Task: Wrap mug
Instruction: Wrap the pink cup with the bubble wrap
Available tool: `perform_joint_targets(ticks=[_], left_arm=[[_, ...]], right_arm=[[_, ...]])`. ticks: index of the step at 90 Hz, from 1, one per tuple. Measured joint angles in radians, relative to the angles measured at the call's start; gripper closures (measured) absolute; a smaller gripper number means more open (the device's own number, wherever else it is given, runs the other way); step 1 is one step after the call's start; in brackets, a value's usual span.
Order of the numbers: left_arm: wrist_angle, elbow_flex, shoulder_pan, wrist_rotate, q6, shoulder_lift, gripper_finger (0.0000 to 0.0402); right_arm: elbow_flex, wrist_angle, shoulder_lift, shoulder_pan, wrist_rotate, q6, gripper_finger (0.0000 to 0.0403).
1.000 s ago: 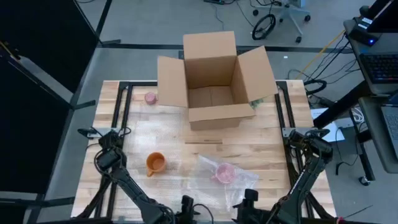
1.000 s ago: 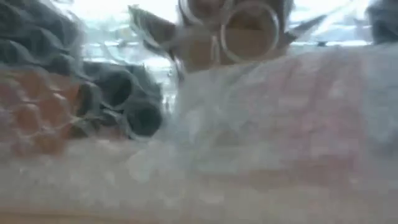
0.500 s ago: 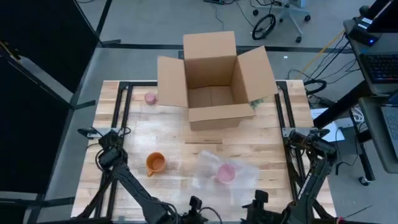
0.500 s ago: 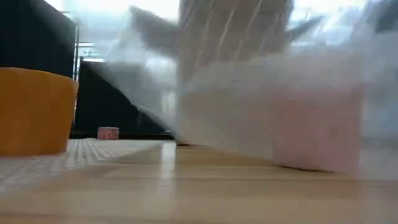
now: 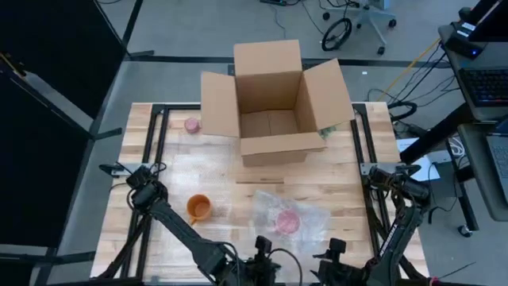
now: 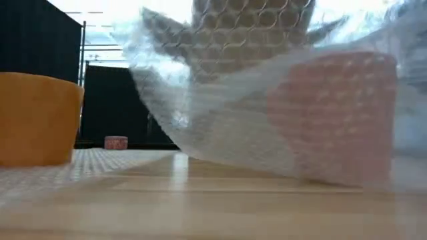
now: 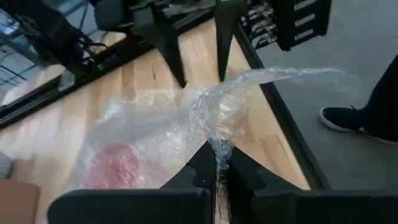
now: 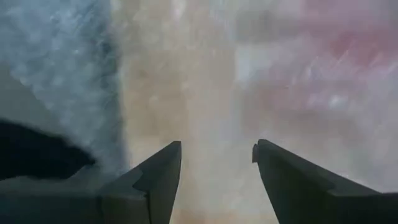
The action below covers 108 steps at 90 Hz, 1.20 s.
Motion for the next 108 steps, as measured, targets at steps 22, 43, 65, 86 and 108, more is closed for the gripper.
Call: perform_joint_targets(ticks=[22,43,65,86,108], left_arm=[[-0.017,-0.002,0.02,0.027,-0.01,0.0,0.0401],[-0.028,-0.004,0.023,0.033,-0.009,0.0,0.0401],[-0.051,-0.004,0.022,0.035,-0.009,0.0,0.0401],[-0.054,-0.004,0.023,0.035,-0.008,0.0,0.0401],[-0.054,-0.005,0.023,0.036,-0.008,0.0,0.0401]], right_arm=[[0.001,-0.129,-0.013,-0.084,0.137,-0.073,0.0206],[-0.026,-0.033,-0.003,-0.164,-0.012,-0.226,0.0206],[0.005,-0.009,-0.003,-0.084,-0.052,-0.216,0.0206],[0.005,-0.003,0.026,-0.01,-0.062,-0.209,0.0206],[0.004,0.011,0.116,-0.047,-0.029,-0.108,0.0206]])
